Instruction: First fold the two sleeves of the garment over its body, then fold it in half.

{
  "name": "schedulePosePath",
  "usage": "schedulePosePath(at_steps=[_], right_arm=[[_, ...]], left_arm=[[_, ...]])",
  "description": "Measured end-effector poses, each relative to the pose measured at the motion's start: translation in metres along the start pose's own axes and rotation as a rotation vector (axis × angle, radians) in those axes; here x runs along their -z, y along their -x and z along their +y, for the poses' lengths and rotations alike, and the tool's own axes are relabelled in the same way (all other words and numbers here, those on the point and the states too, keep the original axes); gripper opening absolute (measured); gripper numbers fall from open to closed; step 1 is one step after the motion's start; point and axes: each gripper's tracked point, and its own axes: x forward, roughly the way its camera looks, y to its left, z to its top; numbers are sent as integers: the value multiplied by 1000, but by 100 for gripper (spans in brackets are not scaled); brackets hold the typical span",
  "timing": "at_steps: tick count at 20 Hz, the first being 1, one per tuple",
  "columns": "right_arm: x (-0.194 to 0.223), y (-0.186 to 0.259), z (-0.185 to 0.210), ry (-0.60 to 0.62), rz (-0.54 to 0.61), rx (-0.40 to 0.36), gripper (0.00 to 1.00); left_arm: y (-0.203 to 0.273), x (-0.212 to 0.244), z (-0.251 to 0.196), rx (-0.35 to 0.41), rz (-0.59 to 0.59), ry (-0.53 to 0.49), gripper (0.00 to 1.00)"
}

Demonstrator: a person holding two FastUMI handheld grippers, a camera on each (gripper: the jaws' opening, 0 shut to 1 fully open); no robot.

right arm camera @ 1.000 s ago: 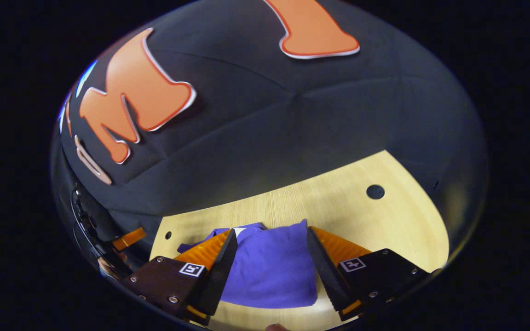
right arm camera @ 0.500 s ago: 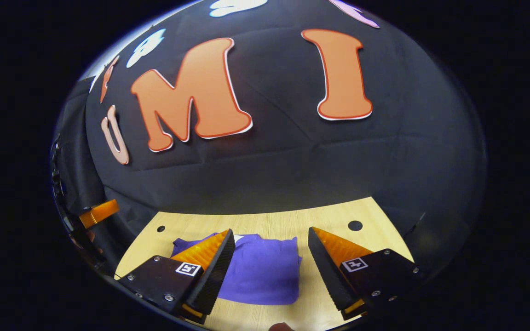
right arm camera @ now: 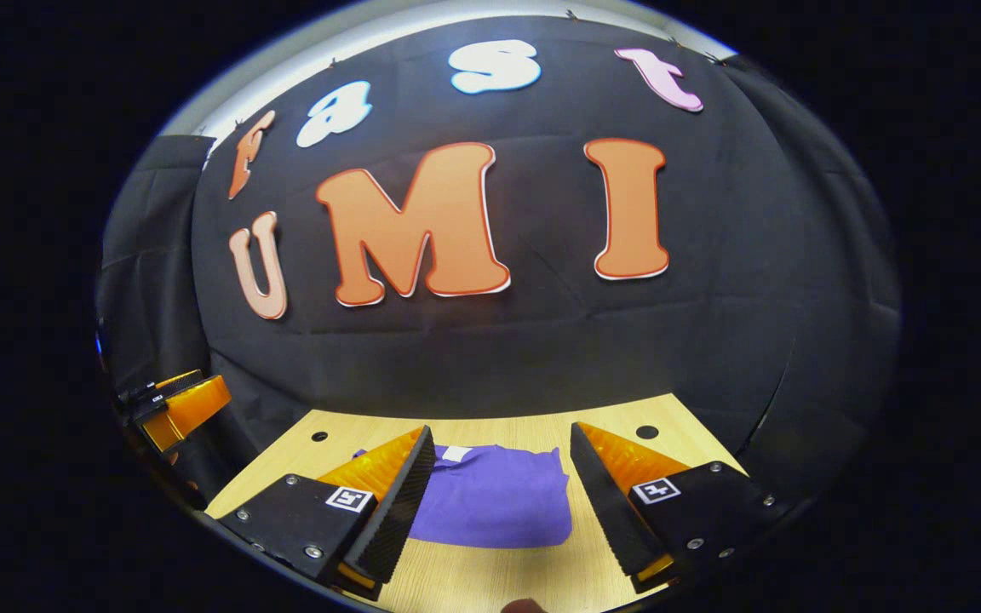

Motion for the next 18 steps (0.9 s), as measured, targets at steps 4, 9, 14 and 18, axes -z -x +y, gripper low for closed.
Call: schedulePosePath(at_steps=[4, 9, 14, 18], right_arm=[[11, 41, 28, 28, 11, -26, 94], [13, 84, 52, 34, -2, -52, 95], [5, 107, 61, 63, -43, -54, 94], [2, 120, 64, 75, -63, -53, 95]], left_arm=[[45, 10, -7, -10, -11, -27, 96], [87, 19, -11, -11, -6, -28, 96], [108, 20, -9, -9, -13, -21, 96], [118, 21, -9, -11, -15, -26, 96]])
